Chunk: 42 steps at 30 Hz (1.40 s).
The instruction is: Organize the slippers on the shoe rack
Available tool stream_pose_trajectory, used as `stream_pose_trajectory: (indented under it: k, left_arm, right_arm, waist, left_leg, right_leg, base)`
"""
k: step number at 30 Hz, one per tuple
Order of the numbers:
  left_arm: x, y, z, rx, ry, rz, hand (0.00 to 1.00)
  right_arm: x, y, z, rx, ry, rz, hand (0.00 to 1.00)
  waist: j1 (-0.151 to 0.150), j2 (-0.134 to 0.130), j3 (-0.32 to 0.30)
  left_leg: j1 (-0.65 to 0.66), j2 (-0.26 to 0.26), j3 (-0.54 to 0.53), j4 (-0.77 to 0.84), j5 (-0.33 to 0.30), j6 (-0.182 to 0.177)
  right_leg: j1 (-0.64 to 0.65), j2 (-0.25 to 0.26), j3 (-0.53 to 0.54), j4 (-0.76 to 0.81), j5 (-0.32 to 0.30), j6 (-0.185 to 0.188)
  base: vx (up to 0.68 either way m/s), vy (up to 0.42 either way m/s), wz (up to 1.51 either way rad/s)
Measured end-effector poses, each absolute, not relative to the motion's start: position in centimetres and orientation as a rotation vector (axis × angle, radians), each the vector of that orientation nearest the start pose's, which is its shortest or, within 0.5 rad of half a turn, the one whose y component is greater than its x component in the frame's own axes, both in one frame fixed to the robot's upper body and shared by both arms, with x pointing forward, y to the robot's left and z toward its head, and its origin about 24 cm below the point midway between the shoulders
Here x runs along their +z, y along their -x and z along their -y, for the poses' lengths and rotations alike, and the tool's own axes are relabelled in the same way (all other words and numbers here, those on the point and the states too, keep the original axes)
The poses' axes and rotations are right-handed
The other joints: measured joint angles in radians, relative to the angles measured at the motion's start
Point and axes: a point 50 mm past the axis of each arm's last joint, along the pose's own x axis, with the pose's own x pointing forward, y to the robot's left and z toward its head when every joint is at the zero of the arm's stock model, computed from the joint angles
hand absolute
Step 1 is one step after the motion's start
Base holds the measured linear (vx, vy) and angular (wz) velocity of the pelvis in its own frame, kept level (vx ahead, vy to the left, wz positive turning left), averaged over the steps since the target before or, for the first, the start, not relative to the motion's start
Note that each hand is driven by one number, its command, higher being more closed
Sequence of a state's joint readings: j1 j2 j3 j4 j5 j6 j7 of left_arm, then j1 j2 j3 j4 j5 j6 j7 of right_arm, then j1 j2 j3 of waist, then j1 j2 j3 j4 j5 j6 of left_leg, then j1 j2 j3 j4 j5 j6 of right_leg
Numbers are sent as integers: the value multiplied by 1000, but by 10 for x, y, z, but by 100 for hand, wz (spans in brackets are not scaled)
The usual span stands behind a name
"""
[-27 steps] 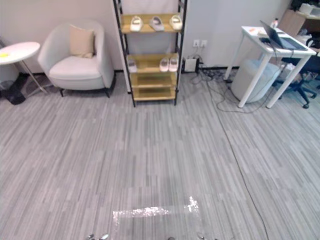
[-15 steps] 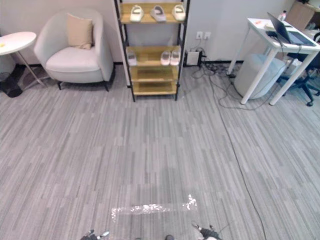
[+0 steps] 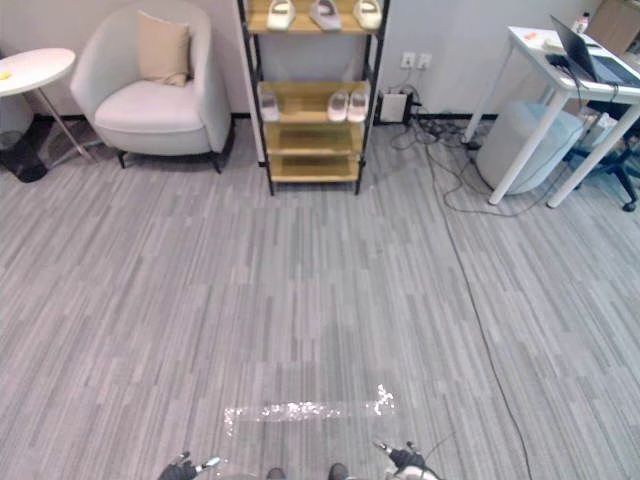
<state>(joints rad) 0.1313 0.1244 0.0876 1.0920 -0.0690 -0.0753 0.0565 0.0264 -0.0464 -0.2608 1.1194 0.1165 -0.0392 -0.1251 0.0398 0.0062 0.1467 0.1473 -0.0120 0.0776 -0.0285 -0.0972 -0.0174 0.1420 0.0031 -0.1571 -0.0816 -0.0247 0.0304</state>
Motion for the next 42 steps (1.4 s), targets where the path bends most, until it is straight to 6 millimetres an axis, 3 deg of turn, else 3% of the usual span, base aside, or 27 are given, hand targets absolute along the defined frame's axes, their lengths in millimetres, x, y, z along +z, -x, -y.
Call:
stream_pose_trajectory:
  k: [5,7,9,10,12,14,15,17,18,20,21,22,23,24,26,28,29,30,31,32,33,35,37,39,40,41,42]
  left_arm:
    - [-163,-72,-215,268,-37,-1125,0]
    - [-162,-75,-217,269,-43,-1117,0]
    - [-161,-82,-217,266,-41,-1100,0]
    - [-161,-83,-217,266,-40,-1097,0]
    - [-156,-92,-219,280,-33,-1053,0]
    - [-155,-96,-217,311,3,-1029,0]
    - [-155,-95,-217,330,20,-1023,0]
    - [-154,-97,-217,335,27,-1015,0]
    - [-153,-100,-218,335,26,-1006,0]
    - [-153,-102,-217,335,26,-1002,0]
    - [-154,-100,-215,335,32,-1009,0]
    - [-155,-95,-214,344,36,-1022,0]
    - [-155,-93,-216,353,34,-1026,0]
    - [-154,-93,-222,370,27,-1021,0]
    - [-152,-100,-224,375,26,-1003,0]
    - [-152,-98,-228,373,10,-1013,0]
    - [-152,-98,-228,364,1,-1013,0]
    - [-152,-98,-227,358,-5,-1014,0]
    - [-152,-97,-228,356,-12,-1015,0]
    - [-151,-101,-229,352,-19,-1006,0]
    - [-150,-106,-228,345,-20,-995,0]
    - [-149,-114,-224,333,-8,-979,0]
    - [-149,-117,-220,325,-2,-973,0]
    - [-148,-116,-221,322,-7,-974,0]
    - [-148,-114,-226,331,-19,-977,0]
    - [-148,-114,-227,335,-20,-980,0]
    - [-151,-113,-218,335,13,-988,0]
  right_arm:
    - [-162,-100,202,-446,-135,-1088,0]
    - [-162,-102,200,-443,-138,-1085,0]
    - [-160,-106,202,-444,-133,-1074,0]
    - [-160,-106,203,-444,-131,-1074,0]
    - [-160,-106,204,-448,-127,-1071,0]
    - [-158,-110,205,-453,-124,-1055,0]
    - [-157,-111,205,-457,-125,-1042,0]
    - [-156,-115,206,-467,-125,-1032,0]
    - [-154,-121,206,-468,-124,-1020,0]
    - [-152,-126,206,-467,-121,-1007,0]
    - [-151,-128,209,-469,-113,-1001,0]
    - [-151,-129,208,-464,-107,-1004,0]
    - [-152,-130,203,-445,-109,-1009,0]
    - [-153,-132,194,-426,-127,-1010,0]
    - [-151,-138,188,-413,-143,-988,0]
    - [-154,-132,182,-398,-149,-1010,0]
    - [-155,-128,182,-399,-150,-1022,0]
    - [-156,-124,185,-403,-144,-1024,0]
    - [-156,-124,186,-404,-142,-1022,0]
    - [-154,-126,187,-404,-140,-1011,0]
    - [-154,-127,188,-405,-137,-1007,0]
    - [-152,-135,191,-391,-121,-996,0]
    - [-150,-140,194,-381,-99,-987,0]
    - [-151,-136,194,-375,-89,-1001,0]
    - [-153,-132,194,-371,-86,-1012,0]
    - [-152,-133,196,-374,-84,-1009,0]
    - [-148,-142,203,-378,-66,-982,0]
  waist:
    - [0,-6,5]
    - [-1,-14,11]
    - [4,-5,33]
    - [6,-2,39]
    - [17,2,55]
    - [26,13,68]
    - [32,14,72]
    - [32,15,73]
    - [40,7,77]
    - [53,2,81]
    - [71,6,79]
    - [80,9,77]
    - [84,-5,75]
    - [93,-41,70]
    - [104,-63,68]
    - [105,-76,70]
    - [99,-76,71]
    - [88,-65,68]
    - [80,-66,64]
    - [65,-67,64]
    - [60,-66,65]
    - [55,-48,75]
    - [44,-37,82]
    - [36,-49,86]
    - [31,-79,83]
    - [23,-81,84]
    - [18,-20,76]
  left_leg:
    - [-11,0,-1,3,-2,-1]
    - [-55,4,-3,78,-41,-7]
    - [-150,38,5,289,-142,-24]
    - [-182,53,22,367,-162,-34]
    - [-322,103,75,686,-151,-43]
    - [-403,128,79,861,-101,-31]
    - [-448,137,77,922,-141,-10]
    - [-500,133,77,877,-186,-12]
    - [-531,109,74,743,-181,-16]
    - [-552,71,62,517,-109,-30]
    - [-541,59,33,346,-35,-46]
    - [-530,54,24,322,56,-41]
    - [-533,38,31,358,67,-17]
    - [-551,21,51,422,8,12]
    - [-531,16,68,459,-60,33]
    - [-397,0,75,421,-108,40]
    - [-338,-5,72,398,-122,41]
    - [-253,-9,65,354,-130,53]
    - [-218,-9,63,335,-131,55]
    - [-143,-6,51,286,-133,59]
    - [-100,3,48,256,-132,58]
    - [-31,45,48,215,-137,50]
    - [1,68,46,199,-151,27]
    - [69,66,45,179,-183,-27]
    - [108,38,34,175,-201,-51]
    - [132,37,18,175,-211,-58]
    - [136,92,-5,198,-216,-61]
  right_leg:
    - [-4,0,-7,-5,-3,1]
    - [-13,0,-14,1,-10,-5]
    - [-20,18,-22,25,-41,-24]
    - [-21,23,-22,26,-55,-28]
    - [-14,33,-15,49,-79,-44]
    - [8,33,-4,68,-99,-60]
    - [15,26,5,88,-119,-70]
    - [19,5,10,98,-139,-66]
    - [19,-28,13,100,-153,-48]
    - [20,-70,28,105,-181,-12]
    - [21,-91,43,116,-211,16]
    - [38,-100,58,123,-241,41]
    - [51,-117,61,132,-261,42]
    - [48,-144,65,182,-274,46]
    - [-25,-168,73,380,-267,84]
    - [-150,-200,91,796,-167,206]
    - [-181,-210,72,924,-157,195]
    - [-231,-228,11,1066,-165,155]
    - [-252,-237,-25,1100,-174,129]
    - [-293,-252,-112,1111,-203,74]
    - [-322,-251,-172,1058,-226,42]
    - [-391,-197,-276,798,-245,11]
    - [-431,-134,-267,591,-184,-5]
    - [-437,-72,-204,289,0,-26]
    - [-433,-76,-158,216,126,-48]
    - [-434,-72,-134,243,179,-103]
    - [-447,-33,-138,329,96,-96]
  base:
    - [-1,-13,4]
    - [1,-25,9]
    - [2,-27,5]
    - [-60,-9,4]
    - [-38,-15,-8]
    - [115,35,-14]
    - [224,109,-9]
    - [217,124,-9]
    - [257,162,-15]
    - [306,196,-23]
    - [388,268,-34]
    - [425,290,-38]
    - [603,312,-29]
    - [647,271,-23]
    - [576,231,-21]
    - [444,174,-17]
    - [516,143,4]
    - [517,122,12]
    - [513,84,24]
    - [507,28,27]
    - [611,-3,23]
    - [553,-46,5]
    - [463,-83,11]
    - [594,-172,19]
    - [457,-182,26]
    - [533,-195,14]
    - [506,-195,3]
